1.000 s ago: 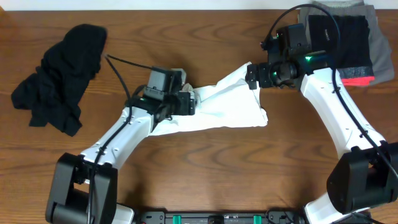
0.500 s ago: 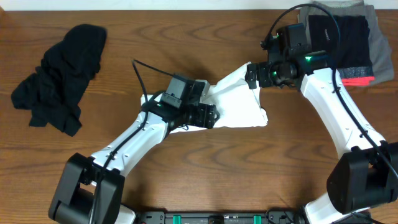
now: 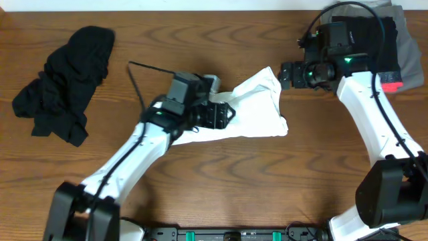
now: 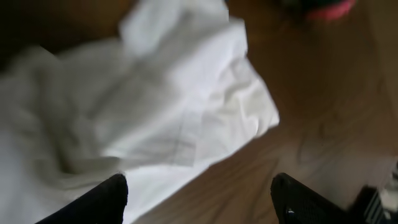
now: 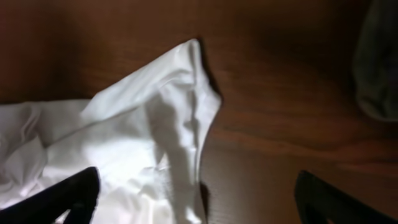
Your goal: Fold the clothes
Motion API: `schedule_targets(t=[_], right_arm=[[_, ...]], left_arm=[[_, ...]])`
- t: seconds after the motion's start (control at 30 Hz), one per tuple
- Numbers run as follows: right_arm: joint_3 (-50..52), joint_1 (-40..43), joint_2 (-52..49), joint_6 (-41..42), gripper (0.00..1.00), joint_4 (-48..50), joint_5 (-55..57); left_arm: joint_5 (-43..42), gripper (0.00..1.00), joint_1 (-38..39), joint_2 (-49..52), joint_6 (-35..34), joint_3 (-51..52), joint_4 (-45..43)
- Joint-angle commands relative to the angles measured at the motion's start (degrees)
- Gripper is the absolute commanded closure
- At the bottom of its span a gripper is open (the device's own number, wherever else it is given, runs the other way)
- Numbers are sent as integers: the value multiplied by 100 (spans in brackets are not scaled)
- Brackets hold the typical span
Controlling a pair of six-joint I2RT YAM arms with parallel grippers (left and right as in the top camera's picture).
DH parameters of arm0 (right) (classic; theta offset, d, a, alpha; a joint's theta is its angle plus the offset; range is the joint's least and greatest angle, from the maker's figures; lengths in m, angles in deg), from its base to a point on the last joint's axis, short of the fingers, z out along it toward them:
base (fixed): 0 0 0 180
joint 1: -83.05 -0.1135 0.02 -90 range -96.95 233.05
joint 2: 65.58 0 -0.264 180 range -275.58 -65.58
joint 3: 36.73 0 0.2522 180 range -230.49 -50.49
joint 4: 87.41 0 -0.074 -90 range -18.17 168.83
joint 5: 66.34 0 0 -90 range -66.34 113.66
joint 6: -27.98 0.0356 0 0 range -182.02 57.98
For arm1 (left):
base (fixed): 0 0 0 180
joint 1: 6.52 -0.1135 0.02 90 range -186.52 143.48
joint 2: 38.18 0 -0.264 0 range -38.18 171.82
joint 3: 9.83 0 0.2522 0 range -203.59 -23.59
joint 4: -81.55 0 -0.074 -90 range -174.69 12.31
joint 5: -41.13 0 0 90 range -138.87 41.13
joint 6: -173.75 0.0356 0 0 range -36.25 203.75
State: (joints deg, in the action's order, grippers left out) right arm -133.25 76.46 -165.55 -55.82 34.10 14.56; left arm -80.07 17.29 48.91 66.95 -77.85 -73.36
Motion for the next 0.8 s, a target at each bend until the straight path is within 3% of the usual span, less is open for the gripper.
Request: schedule_targets(t=[0.0, 0.1, 0.17, 0.27, 0.37, 0.5, 0.63, 0.77], right_arm=[[-81, 192, -44, 107, 10, 85, -48], [-81, 236, -44, 105, 27, 129, -42], [-81, 234, -44, 105, 29, 155, -42], [-81, 234, -44, 105, 27, 168, -42], [-81, 234, -44, 105, 23, 155, -39], [-81, 236, -44, 103, 20, 155, -37], [-81, 236, -44, 105, 19, 166, -39], [-81, 234, -46, 105, 18, 166, -39]], left_arm=[[754, 25, -190, -420, -63, -85, 63], [1985, 25, -216, -330, 94, -83, 278], [2302, 34, -216, -59, 175, -83, 321], [2293, 66, -210, 411, 170, -83, 264], [2288, 85, -210, 855, 66, -83, 133], [1917, 93, -181, 1152, -140, -83, -101], [1172, 94, -20, 1176, -157, -83, -415], [1108, 94, 223, 1178, -199, -83, -525]])
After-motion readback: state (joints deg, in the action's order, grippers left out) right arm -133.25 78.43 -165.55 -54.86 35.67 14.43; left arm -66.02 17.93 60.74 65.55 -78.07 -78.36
